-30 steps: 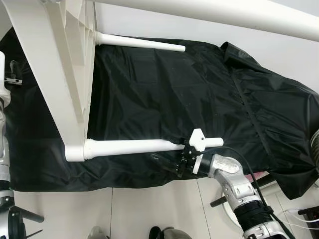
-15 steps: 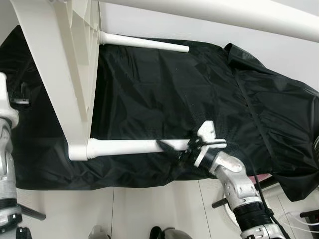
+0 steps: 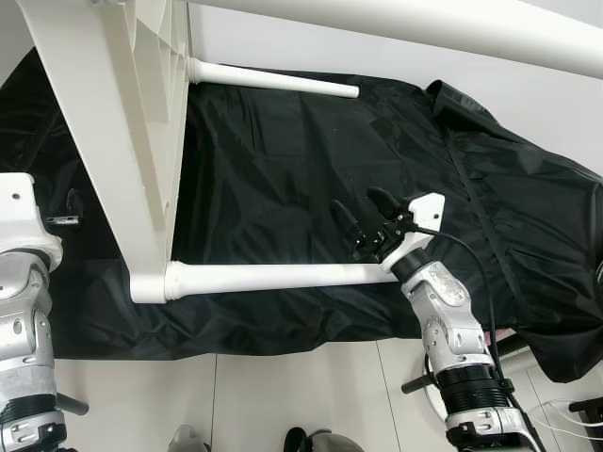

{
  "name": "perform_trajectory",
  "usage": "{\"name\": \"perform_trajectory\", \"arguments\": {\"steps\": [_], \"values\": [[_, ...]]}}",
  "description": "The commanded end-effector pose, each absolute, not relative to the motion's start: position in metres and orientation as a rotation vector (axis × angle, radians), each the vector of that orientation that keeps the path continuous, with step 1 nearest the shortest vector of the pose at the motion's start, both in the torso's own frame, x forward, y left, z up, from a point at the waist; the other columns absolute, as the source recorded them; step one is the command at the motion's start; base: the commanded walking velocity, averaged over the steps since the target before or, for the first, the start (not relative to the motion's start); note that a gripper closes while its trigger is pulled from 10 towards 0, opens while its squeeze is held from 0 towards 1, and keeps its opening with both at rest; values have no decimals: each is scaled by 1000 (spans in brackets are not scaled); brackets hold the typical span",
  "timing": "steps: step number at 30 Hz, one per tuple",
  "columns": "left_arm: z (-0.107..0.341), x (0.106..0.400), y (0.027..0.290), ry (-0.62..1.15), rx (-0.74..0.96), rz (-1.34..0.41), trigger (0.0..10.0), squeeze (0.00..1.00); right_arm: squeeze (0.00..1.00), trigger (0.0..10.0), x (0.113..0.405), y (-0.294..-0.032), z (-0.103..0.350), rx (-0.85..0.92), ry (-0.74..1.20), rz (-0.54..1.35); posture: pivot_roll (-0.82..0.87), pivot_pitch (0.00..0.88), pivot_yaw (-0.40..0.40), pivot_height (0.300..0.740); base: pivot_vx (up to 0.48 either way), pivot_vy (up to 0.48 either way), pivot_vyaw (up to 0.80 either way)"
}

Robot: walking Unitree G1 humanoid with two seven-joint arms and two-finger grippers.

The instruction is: Building children table

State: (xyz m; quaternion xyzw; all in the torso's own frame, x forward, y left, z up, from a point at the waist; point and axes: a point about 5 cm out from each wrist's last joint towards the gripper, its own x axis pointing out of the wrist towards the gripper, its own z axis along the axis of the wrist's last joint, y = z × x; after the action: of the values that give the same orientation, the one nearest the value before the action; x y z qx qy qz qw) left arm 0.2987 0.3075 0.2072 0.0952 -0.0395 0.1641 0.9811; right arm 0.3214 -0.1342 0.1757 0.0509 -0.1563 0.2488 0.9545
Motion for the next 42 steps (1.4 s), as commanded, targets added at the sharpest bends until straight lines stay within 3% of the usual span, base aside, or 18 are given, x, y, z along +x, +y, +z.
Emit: {"name": "perform_trajectory", "arguments": {"steps": [1, 14, 19, 42], "values": [[216, 297, 312, -116, 215, 418, 10000, 0, 0, 10000, 321, -140, 171, 95, -300, 466, 66, 135, -102, 740, 0, 0, 0], [227, 309, 309, -153, 283, 378, 10000, 0, 0, 10000, 325, -145, 172, 83, -317, 331, 57, 121, -80, 740, 0, 0, 0], [234, 305, 324, -173, 227, 382, 10000, 0, 0, 10000, 324, -146, 172, 68, -322, 289, 56, 117, -71, 740, 0, 0, 0], [230, 305, 329, -172, 165, 378, 10000, 0, 0, 10000, 332, -149, 171, -29, -308, 222, 71, 102, -97, 740, 0, 0, 0]]}}
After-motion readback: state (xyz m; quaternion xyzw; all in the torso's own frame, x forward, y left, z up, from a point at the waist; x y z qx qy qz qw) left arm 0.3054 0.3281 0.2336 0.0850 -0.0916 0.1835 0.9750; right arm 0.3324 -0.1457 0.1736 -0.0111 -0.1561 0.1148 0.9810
